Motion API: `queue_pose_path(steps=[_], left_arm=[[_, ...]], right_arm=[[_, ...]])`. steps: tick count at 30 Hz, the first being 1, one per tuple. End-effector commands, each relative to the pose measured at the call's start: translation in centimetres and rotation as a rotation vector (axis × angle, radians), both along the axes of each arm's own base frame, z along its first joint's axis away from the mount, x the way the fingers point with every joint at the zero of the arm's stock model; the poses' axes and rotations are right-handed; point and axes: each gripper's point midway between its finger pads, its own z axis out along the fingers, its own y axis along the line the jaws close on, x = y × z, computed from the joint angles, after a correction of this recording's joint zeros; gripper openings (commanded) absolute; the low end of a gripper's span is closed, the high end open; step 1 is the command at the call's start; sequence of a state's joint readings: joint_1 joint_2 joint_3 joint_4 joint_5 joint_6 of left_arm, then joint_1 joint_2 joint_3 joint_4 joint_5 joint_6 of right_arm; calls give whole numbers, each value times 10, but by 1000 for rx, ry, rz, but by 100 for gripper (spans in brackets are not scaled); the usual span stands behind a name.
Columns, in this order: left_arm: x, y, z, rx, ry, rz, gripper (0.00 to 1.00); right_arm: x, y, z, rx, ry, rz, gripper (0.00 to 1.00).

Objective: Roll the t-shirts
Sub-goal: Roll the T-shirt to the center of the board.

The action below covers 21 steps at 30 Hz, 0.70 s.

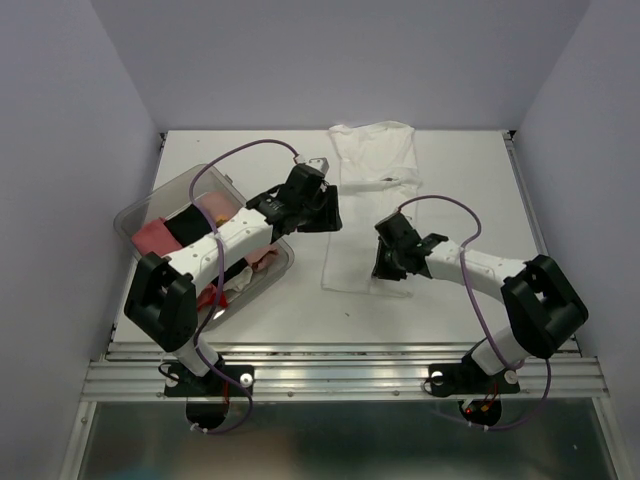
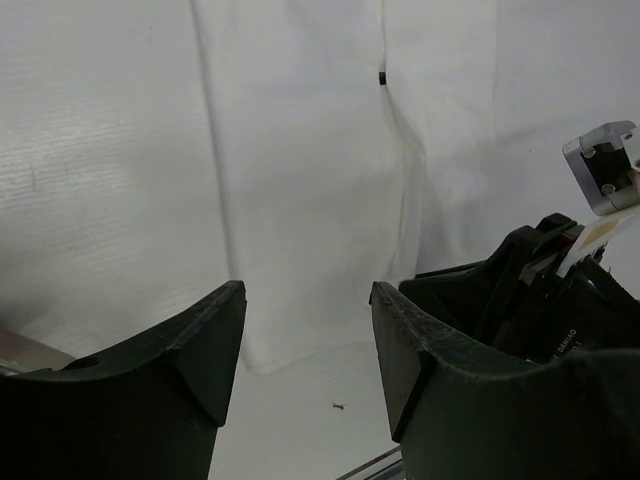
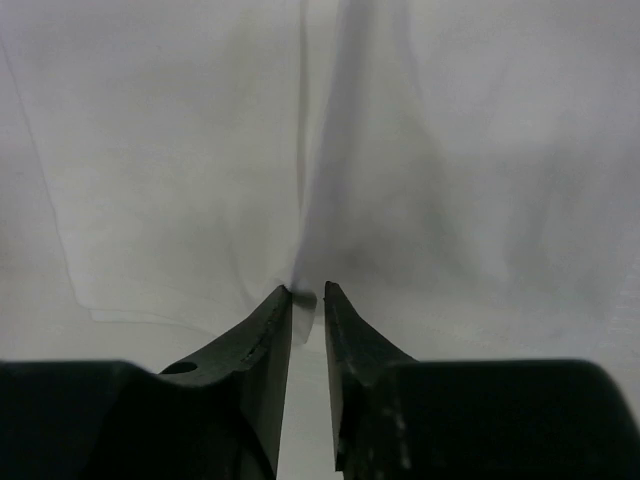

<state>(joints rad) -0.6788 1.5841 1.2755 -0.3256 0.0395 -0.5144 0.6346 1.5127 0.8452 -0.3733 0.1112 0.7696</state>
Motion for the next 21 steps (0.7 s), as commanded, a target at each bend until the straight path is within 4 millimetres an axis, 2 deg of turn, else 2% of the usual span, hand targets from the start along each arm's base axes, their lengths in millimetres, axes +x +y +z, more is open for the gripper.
queue_pose_path(steps=[1,5,6,7,15,21], left_arm=[[1,1,17,-21,-53,6,64],[-1,0,13,-19,-47,3,64],[-1,1,13,-20,-46,3,64],[-1,1,13,-20,-46,3,64],[-2,2,13,-22,-48,3,64],[-3,0,4,-13,-26,-5,64]], right_arm=[[18,8,17,6,-73,-21,21],[17,7,20,2,-79,-19,11],[17,7,21,4,-82,-12,2],[17,7,21,3,-84,-9,1],[11,3,54,-14,-124,90,1],[-4,10,58,-21,-61,240,1]])
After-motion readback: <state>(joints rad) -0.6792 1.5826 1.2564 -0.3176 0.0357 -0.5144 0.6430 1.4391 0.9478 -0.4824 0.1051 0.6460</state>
